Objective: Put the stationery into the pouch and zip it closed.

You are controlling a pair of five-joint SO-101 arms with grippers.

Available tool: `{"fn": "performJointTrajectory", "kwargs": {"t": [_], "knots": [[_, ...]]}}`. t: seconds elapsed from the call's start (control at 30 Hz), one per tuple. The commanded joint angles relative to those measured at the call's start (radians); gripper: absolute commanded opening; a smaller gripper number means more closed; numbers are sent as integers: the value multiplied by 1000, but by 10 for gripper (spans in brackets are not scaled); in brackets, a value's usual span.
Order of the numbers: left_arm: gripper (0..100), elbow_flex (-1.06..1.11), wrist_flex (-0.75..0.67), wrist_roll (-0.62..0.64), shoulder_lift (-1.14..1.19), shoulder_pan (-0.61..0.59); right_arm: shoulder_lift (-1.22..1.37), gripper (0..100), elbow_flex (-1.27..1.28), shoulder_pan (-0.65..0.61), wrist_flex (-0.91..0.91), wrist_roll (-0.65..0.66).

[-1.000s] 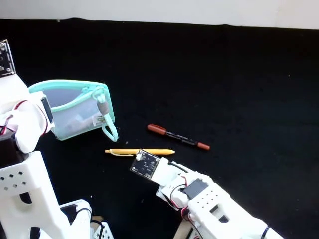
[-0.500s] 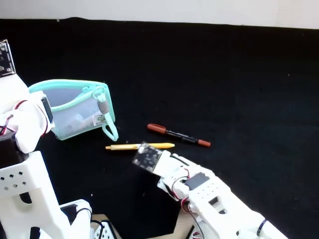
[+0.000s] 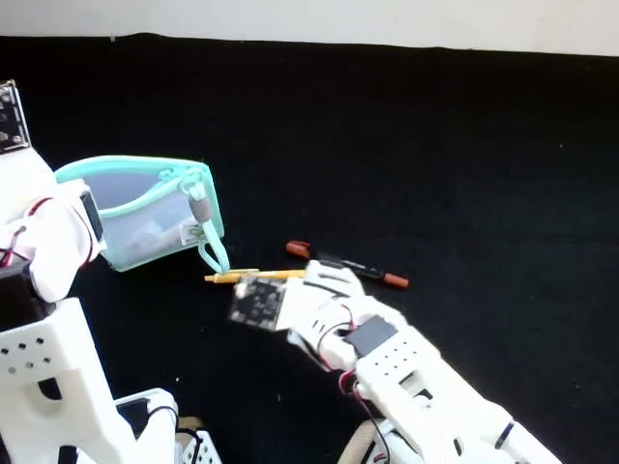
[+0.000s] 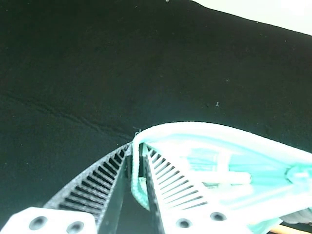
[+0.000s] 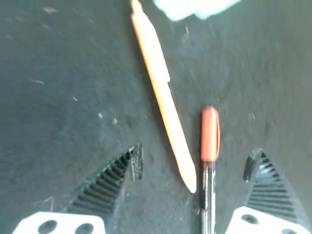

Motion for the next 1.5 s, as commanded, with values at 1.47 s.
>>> {"fn": "performJointTrajectory", "kwargs": {"t": [1.47], "knots": [[7,39,-12,-5,24,-1,88,6,-317,30,-21,-287]]}}
